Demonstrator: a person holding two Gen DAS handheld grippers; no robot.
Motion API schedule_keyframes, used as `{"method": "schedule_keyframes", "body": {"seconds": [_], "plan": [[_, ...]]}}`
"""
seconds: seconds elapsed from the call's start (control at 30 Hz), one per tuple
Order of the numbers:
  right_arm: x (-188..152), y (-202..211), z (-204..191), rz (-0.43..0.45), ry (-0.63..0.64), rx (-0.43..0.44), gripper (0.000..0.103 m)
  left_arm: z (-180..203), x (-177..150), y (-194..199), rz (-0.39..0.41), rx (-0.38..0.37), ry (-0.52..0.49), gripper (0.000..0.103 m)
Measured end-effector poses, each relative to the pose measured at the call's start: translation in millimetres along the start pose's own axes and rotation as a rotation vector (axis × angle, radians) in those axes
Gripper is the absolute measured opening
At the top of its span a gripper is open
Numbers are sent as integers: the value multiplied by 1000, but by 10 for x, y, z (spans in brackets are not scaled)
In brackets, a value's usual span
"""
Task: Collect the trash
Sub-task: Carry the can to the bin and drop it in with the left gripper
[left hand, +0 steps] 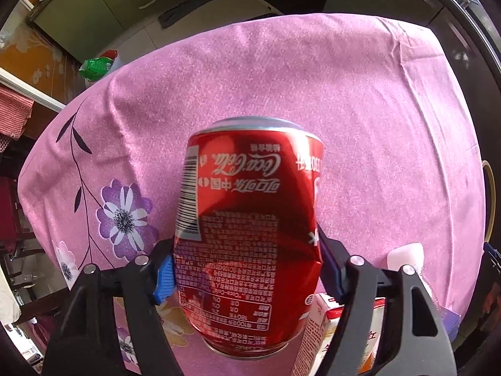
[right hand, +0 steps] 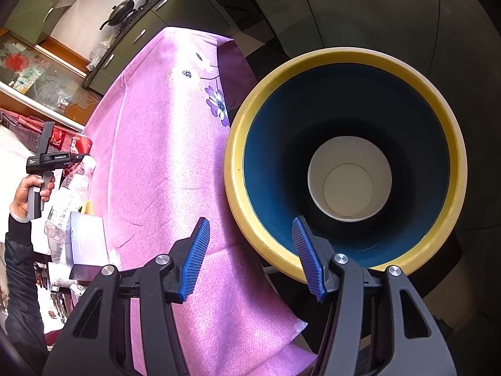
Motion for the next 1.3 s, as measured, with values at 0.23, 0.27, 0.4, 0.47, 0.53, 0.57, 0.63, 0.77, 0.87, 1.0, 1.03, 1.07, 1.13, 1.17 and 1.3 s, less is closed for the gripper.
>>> {"method": "schedule_keyframes", "body": {"seconds": [0.23,0.27,0.4,0.47,0.53,0.57,0.63,0.77,0.87,1.0,1.03,1.07,1.13,1.17,1.3], "plan": [[19,33,-26,16,3,4,55,54,-38,255,45,26,-7,69],[19,48,-36,20,6,6,55,63,-42,328,55,35,-12,69],[22,159,-48,47,13,12,55,335,-63,744,115,55,-60,69],[31,236,-27,70,17,8,55,586,-81,976,149,53,-101,69],[23,333,15,95,16,7,55,945,-108,1218,187,45,-170,69],[16,389,47,110,15,4,55,1106,-110,1297,203,41,-201,69],[1,500,138,139,9,-1,55,1567,-107,1446,229,18,-281,69],[-42,733,405,192,-18,-1,55,2628,-69,1568,247,-54,-446,69],[-88,889,639,225,-44,-3,55,3265,-15,1508,242,-96,-556,69],[-176,1067,946,254,-79,-14,55,4148,74,1298,208,-141,-679,69],[-197,1107,1019,262,-88,-17,55,4329,102,1220,196,-148,-700,69],[-218,1141,1086,269,-96,-19,55,4468,111,1163,188,-148,-716,68],[-256,1192,1213,280,-113,-22,55,4770,189,995,173,-161,-753,66],[-269,1207,1273,284,-122,-21,55,4912,226,930,165,-164,-761,65],[-330,1248,1459,286,-156,-14,55,5260,400,610,140,-173,-800,62]]}}
Point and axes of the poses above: each gripper's, at about its wrist camera, not at the fingertips, and y roughly against the way its jaws point, z to its right, x to its top, the point moved 9 cm from there along -y, roughly the way its jaws point, and after that the axes turned 12 degrees about -y, right-handed, at the moved point
